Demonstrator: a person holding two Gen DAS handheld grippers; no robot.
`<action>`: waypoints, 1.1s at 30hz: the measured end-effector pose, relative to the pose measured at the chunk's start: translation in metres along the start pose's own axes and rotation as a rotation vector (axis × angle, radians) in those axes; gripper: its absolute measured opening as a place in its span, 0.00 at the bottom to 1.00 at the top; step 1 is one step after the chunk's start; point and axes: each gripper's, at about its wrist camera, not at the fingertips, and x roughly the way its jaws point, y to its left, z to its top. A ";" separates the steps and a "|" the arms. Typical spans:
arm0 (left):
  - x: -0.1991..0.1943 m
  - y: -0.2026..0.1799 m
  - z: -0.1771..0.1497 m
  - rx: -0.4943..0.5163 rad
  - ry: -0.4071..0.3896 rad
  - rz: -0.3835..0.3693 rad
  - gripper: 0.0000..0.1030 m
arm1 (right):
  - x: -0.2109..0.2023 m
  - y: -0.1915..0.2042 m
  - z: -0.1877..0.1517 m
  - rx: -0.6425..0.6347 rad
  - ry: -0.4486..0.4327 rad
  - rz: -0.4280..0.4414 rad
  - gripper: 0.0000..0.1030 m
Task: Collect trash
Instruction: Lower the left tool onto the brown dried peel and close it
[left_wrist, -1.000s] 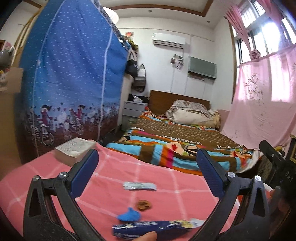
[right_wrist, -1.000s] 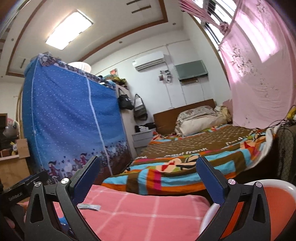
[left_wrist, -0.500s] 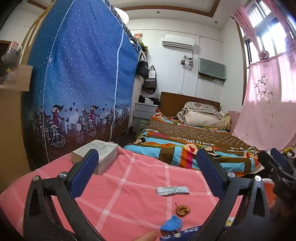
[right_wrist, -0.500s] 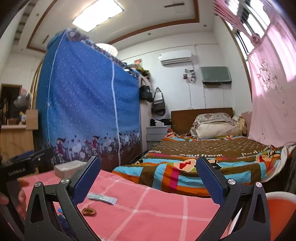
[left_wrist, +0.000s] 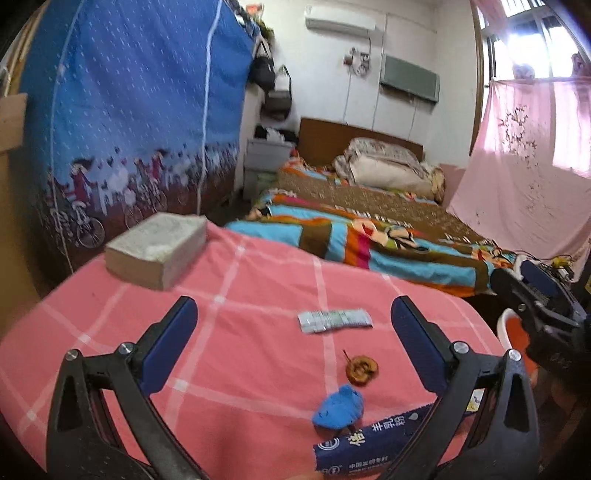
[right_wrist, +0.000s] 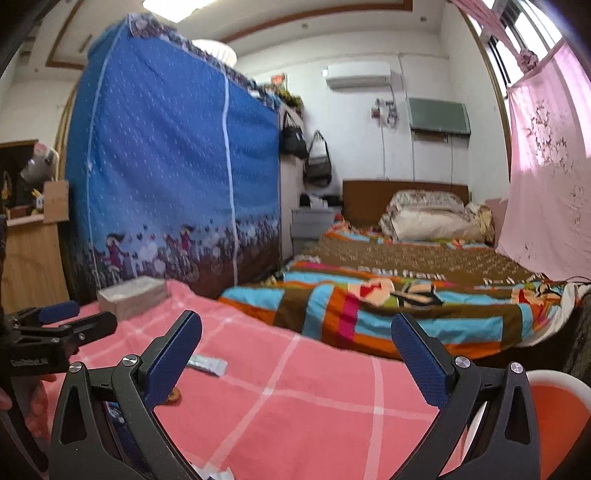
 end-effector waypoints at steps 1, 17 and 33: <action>0.002 -0.001 -0.001 0.002 0.012 -0.005 1.00 | 0.003 0.000 -0.001 -0.002 0.022 -0.005 1.00; 0.056 -0.034 -0.019 0.139 0.366 -0.134 0.52 | 0.054 -0.019 -0.028 0.076 0.408 0.014 1.00; 0.050 -0.038 -0.020 0.169 0.356 -0.150 0.24 | 0.062 -0.020 -0.033 0.087 0.482 0.033 1.00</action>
